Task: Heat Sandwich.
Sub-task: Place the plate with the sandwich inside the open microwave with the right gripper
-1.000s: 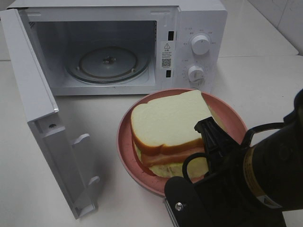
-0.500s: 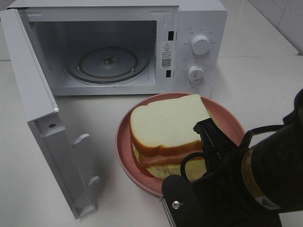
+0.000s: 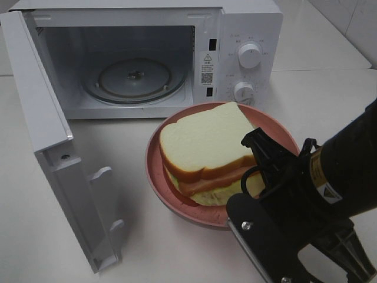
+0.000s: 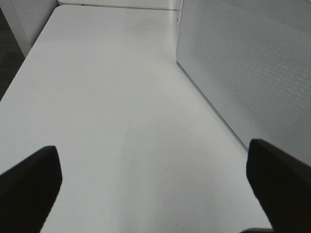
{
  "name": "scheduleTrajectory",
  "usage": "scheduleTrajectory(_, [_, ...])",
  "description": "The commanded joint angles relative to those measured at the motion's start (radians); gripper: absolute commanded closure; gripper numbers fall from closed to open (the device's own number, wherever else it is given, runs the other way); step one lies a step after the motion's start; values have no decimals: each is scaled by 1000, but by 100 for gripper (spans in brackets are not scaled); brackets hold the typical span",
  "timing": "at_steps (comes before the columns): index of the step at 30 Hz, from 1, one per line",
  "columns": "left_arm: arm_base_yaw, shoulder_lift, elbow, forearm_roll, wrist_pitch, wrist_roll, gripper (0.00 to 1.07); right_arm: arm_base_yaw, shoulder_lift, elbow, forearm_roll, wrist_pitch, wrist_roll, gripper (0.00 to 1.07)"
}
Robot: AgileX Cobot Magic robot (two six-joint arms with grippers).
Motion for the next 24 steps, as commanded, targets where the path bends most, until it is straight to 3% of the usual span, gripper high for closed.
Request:
scheduleTrajectory(1, [2,-7,2,0,-8,-4,9,-50,-8,-1,50,-50,-122,107])
scheduleTrajectory(9, [2,-7,2,0,-8,-4,9,-208,-8,-2,207,-83,-406,107])
scheduleTrajectory(18, [2,-7,2,0,-8,-4,9,-292,-8,-2,223,-85,-499,107])
scheduleTrajectory(24, [2,-7,2,0,-8,-4,9,-296,2,-20,247,-86,-503,107])
